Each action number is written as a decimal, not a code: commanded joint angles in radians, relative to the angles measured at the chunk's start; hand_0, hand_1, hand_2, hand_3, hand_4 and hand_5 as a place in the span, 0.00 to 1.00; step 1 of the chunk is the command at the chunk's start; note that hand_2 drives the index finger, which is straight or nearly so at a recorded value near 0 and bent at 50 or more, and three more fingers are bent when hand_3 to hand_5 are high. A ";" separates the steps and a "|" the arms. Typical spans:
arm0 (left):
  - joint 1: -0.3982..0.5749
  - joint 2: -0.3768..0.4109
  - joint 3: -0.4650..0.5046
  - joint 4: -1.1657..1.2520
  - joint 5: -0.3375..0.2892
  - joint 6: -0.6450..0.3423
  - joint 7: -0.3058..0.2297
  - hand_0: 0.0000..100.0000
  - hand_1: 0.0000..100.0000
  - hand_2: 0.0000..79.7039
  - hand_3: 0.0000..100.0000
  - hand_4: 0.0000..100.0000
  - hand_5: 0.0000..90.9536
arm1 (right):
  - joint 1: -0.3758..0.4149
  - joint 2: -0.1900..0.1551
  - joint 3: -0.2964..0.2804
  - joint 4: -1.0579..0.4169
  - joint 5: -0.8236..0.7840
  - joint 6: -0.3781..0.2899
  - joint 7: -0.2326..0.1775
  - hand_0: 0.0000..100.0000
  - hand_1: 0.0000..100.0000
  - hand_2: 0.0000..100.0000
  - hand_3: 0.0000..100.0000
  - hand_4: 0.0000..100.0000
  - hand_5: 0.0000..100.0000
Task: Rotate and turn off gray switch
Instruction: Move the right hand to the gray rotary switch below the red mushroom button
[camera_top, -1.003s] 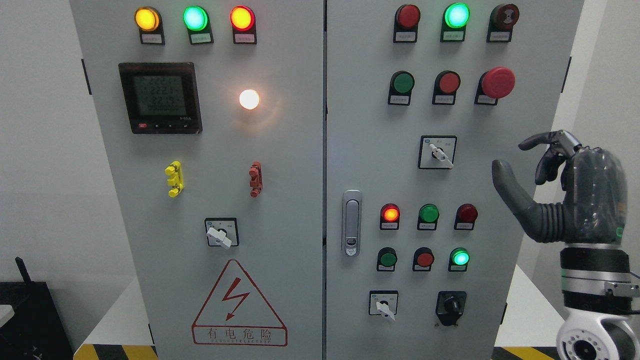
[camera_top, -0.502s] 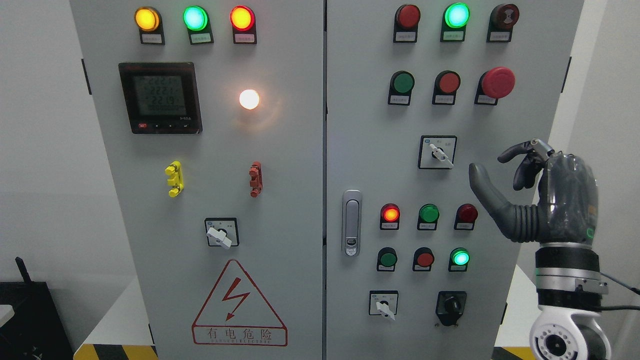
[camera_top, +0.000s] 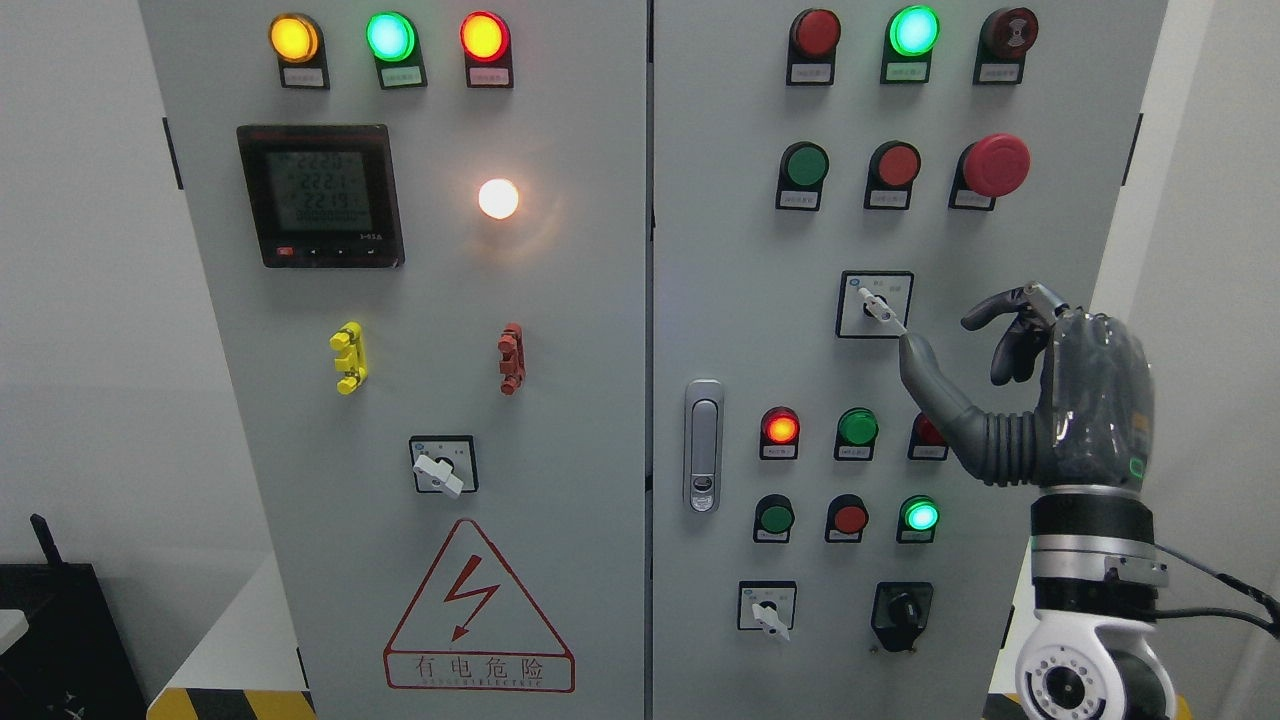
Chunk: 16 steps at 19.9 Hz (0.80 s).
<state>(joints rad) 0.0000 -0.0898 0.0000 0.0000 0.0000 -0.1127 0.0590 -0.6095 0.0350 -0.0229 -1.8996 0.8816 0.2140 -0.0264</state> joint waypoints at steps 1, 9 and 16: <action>-0.009 0.001 0.008 -0.025 0.020 0.001 -0.001 0.12 0.39 0.00 0.00 0.00 0.00 | -0.016 0.049 0.043 0.028 0.016 0.013 0.006 0.08 0.43 0.58 0.94 0.97 1.00; -0.009 -0.001 0.008 -0.025 0.020 0.001 0.001 0.12 0.39 0.00 0.00 0.00 0.00 | -0.053 0.048 0.043 0.053 0.014 0.034 0.010 0.10 0.40 0.58 0.94 0.97 1.00; -0.009 -0.001 0.008 -0.025 0.020 0.001 -0.001 0.12 0.39 0.00 0.00 0.00 0.00 | -0.062 0.048 0.054 0.066 0.014 0.042 0.011 0.11 0.39 0.58 0.94 0.97 1.00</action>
<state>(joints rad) 0.0000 -0.0899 0.0000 0.0000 0.0000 -0.1121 0.0590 -0.6619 0.0718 -0.0053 -1.8570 0.8953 0.2550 -0.0157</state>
